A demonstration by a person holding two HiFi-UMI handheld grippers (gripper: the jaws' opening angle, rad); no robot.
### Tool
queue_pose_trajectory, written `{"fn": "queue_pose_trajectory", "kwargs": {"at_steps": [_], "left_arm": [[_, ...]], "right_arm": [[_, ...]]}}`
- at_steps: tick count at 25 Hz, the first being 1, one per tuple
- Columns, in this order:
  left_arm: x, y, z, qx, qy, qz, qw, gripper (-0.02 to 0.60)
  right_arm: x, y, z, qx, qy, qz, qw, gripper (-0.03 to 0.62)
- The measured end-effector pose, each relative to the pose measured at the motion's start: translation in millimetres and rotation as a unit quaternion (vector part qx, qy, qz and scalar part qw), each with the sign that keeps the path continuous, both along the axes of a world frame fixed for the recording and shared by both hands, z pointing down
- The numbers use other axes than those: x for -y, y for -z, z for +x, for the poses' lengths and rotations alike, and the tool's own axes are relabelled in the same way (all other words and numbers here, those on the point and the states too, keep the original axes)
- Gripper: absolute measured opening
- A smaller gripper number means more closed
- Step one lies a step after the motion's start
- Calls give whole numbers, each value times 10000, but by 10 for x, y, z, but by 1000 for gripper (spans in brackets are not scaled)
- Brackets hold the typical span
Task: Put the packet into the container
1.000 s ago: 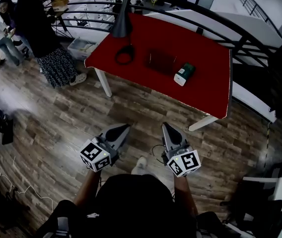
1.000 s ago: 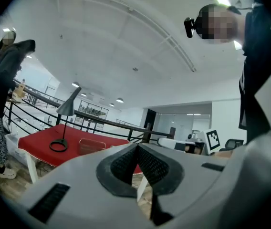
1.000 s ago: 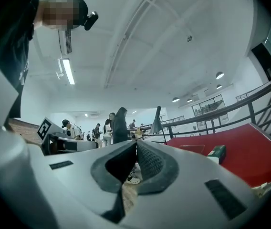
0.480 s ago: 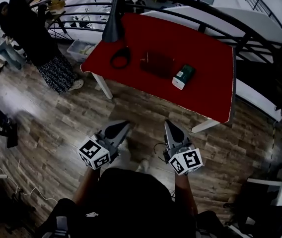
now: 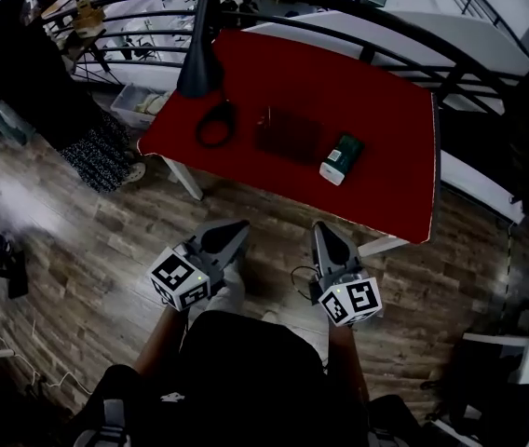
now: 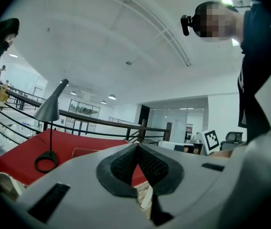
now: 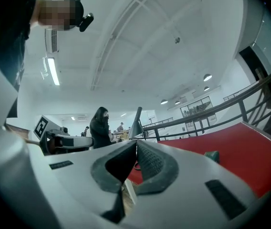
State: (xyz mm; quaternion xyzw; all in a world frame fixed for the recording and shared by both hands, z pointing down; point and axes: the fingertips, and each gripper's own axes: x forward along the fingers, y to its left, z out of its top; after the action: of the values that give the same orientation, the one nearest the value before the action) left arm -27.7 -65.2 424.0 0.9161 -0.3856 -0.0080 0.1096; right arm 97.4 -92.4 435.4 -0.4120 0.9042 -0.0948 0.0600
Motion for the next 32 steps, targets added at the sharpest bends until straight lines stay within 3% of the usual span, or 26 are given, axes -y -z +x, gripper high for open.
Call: {"fn": "queue_pose_trajectory", "kwargs": {"at_steps": [8, 20, 26, 32], "left_arm": [[1035, -2, -490, -209, -333, -5, 9992, 9], [2012, -66, -1146, -512, -904, -261, 9943, 9], [2262, -232, -1206, -566, -1113, -463, 9911, 9], [2542, -252, -1057, -516, -1173, -457, 9907, 9]], "right_arm": [[940, 10, -398, -155, -549, -86, 9983, 21], [1781, -27, -984, -542, -1275, -335, 9898, 22], [2015, -190, -948, -656, -1714, -562, 9814, 23], [2312, -325, -584, -645, -2110, -755, 9724, 25]]}}
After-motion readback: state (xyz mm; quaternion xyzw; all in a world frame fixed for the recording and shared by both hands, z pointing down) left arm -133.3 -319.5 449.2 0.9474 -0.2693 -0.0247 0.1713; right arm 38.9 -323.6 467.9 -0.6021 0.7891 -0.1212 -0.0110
